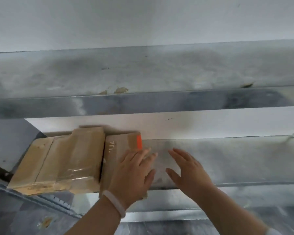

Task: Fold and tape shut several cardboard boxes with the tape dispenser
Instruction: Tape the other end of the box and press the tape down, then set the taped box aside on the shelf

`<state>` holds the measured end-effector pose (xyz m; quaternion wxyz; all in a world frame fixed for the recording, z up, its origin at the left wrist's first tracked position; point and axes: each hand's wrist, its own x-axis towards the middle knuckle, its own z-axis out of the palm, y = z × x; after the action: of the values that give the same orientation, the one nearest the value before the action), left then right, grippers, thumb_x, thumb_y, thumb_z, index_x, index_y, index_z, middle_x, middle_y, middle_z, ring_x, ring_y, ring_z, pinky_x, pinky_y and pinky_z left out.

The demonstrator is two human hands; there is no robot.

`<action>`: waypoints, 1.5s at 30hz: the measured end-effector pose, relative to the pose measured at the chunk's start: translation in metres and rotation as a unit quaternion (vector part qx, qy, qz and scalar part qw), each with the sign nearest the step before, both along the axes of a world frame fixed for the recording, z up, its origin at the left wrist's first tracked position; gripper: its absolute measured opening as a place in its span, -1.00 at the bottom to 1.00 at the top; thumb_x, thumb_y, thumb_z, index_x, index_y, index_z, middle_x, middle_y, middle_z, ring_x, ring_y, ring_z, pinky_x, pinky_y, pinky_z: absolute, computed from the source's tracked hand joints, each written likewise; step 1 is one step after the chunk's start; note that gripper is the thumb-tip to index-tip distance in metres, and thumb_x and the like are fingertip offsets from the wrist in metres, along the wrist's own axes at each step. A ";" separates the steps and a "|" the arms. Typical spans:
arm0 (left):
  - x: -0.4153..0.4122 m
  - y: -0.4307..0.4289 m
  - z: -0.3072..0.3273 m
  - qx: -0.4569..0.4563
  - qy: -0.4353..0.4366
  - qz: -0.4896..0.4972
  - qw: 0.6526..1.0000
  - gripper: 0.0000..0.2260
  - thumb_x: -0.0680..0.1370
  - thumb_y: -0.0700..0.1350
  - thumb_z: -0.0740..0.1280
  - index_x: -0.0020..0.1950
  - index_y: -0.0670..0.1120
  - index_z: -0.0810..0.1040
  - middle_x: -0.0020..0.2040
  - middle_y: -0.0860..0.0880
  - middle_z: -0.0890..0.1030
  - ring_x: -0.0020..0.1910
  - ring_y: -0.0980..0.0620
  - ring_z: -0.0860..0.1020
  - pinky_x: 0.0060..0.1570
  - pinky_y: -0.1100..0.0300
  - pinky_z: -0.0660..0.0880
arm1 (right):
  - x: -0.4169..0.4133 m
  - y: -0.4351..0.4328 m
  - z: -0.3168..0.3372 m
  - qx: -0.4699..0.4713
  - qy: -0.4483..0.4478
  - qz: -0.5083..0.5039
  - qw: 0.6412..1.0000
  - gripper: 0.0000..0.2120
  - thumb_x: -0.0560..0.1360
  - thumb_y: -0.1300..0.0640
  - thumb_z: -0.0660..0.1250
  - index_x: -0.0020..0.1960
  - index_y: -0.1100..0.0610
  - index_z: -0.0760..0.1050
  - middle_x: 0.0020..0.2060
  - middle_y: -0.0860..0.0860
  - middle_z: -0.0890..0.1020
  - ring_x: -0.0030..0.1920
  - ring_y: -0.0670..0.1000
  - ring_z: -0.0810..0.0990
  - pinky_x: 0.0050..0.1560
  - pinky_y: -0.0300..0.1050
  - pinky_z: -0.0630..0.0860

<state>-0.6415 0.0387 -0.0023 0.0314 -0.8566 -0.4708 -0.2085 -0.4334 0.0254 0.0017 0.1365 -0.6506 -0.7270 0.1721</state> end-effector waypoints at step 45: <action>0.904 -0.015 0.030 -0.067 -0.079 -0.412 0.905 -0.50 0.56 0.22 0.13 0.49 0.12 0.28 0.41 0.02 0.42 0.37 0.00 0.41 0.25 0.01 0.48 | 0.773 -0.196 0.061 0.010 0.009 -0.548 0.837 -0.31 0.55 -0.32 0.09 0.58 -0.17 -0.09 0.57 -0.21 -0.04 0.57 -0.10 -0.07 0.53 -0.10 -0.04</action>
<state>0.2625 0.0239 0.0274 -0.1524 -0.9552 -0.0894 -0.2375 0.3399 -0.1702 0.0631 0.2219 -0.9394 -0.2524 0.0680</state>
